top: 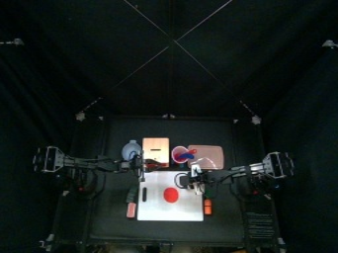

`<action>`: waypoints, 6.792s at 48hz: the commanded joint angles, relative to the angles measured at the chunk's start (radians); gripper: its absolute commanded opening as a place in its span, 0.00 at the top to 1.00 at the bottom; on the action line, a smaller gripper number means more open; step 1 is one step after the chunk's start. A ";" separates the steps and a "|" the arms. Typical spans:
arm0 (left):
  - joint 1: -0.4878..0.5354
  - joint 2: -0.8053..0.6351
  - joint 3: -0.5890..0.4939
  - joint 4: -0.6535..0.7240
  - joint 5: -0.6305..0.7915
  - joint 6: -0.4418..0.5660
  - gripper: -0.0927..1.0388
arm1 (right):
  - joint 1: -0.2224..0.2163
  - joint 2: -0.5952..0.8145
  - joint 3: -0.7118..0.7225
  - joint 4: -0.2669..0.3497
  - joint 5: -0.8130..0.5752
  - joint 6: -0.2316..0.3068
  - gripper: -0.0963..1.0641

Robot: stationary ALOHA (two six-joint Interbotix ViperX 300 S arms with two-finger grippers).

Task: Get the cutter from the drawer then cut the dough then place the extra dough in the bowl
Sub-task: Cut the dough

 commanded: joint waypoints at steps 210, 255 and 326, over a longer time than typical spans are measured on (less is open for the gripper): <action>-0.069 0.029 0.078 -0.270 -0.086 0.140 0.38 | 0.202 0.155 -0.305 -0.172 -0.150 0.304 0.22; -0.402 0.356 -0.018 -0.423 -0.417 0.140 0.36 | 0.115 0.179 0.310 0.160 -1.385 -0.014 0.22; -0.430 0.558 -0.175 -0.502 -0.285 0.137 0.30 | 0.121 0.253 0.230 0.152 -1.321 -0.031 0.22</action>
